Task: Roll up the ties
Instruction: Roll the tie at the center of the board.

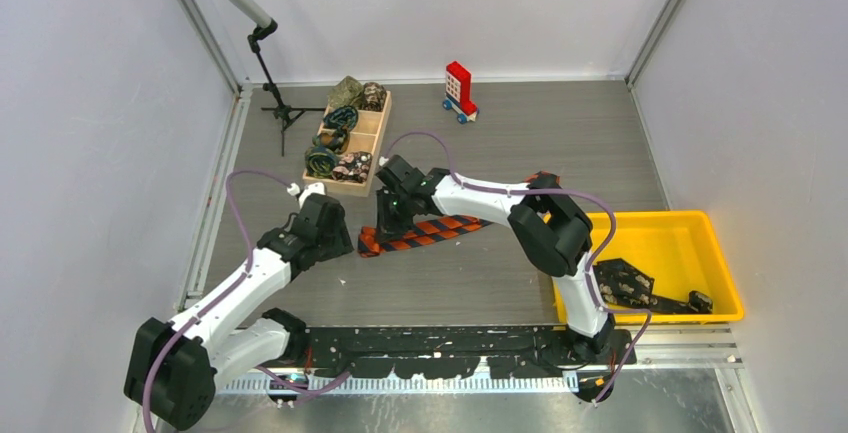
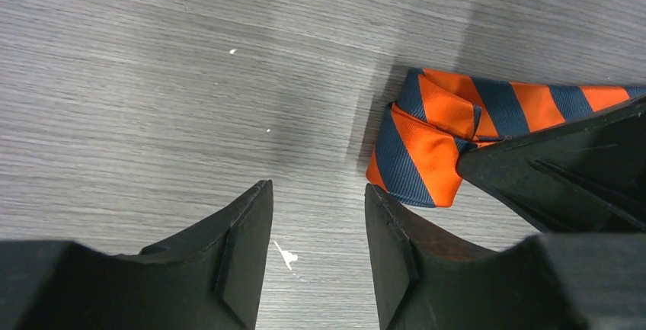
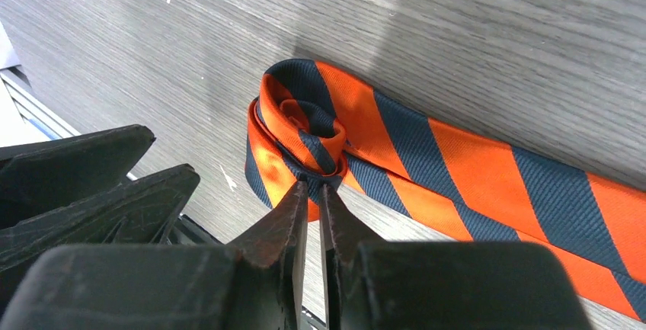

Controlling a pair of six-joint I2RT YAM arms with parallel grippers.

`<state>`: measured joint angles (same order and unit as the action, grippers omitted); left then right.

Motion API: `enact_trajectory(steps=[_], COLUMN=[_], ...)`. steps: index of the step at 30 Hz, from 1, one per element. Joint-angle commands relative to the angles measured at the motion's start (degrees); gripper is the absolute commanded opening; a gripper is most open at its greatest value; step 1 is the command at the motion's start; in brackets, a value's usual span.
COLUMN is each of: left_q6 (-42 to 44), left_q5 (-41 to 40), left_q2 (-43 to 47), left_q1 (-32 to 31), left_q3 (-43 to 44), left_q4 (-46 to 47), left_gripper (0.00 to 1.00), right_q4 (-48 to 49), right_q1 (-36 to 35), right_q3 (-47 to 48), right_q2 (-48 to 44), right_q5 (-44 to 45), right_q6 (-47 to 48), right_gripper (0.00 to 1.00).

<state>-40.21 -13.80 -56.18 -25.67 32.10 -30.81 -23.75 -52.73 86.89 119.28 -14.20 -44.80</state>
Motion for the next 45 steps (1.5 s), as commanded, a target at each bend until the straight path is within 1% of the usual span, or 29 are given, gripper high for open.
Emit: enact_trajectory(steps=[1,7,9,15,18,23,30,34,37,40,45], left_q6=[1.3,2.1,2.2,2.1,1.9,1.5,1.6,0.6,0.3,0.3,0.9], left_q5=[3.1,9.6,11.7,19.4,21.4,24.5,26.8,27.8,28.7,28.4,25.5], left_q2=[0.8,0.8,0.5,-1.2,-2.5,-4.9,-8.7,-11.8,-13.8,-14.6,-12.1], left_q1=[0.7,1.9,2.5,5.1,6.7,9.2,9.9,9.9,9.9,9.9,9.9], left_q3=[-1.5,-4.3,-5.1,-6.9,-7.4,-8.3,-9.0,-9.0,-8.6,-8.1,-6.9], left_q4=[5.5,12.2,14.4,20.2,22.0,24.8,28.5,30.5,32.6,32.2,27.7], left_gripper=[0.51,0.61,0.63,0.64,0.64,0.61,0.57,0.52,0.46,0.39,0.35], right_q4=[0.3,0.3,0.3,1.1,1.5,1.6,1.9,1.9,1.9,1.9,1.8], right_q1=[0.7,1.2,1.4,1.3,1.3,1.3,1.3,1.3,1.3,1.3,1.4], right_q3=[-0.1,-0.7,-0.8,-1.4,-1.5,-1.5,-1.2,-0.8,-0.6,-0.5,-0.5], right_q2=[-0.5,0.0,0.2,0.9,1.2,1.7,2.3,2.6,2.9,2.8,1.9], right_q5=[0.9,0.8,0.8,0.4,0.2,0.1,-0.3,-0.4,-0.6,-0.6,-0.5], right_q6=[1.4,2.0,2.1,2.0,2.0,2.0,1.7,1.6,1.6,1.6,1.7], right_gripper=[0.16,0.15,0.15,0.15,0.14,0.14,0.13,0.13,0.13,0.13,0.13])
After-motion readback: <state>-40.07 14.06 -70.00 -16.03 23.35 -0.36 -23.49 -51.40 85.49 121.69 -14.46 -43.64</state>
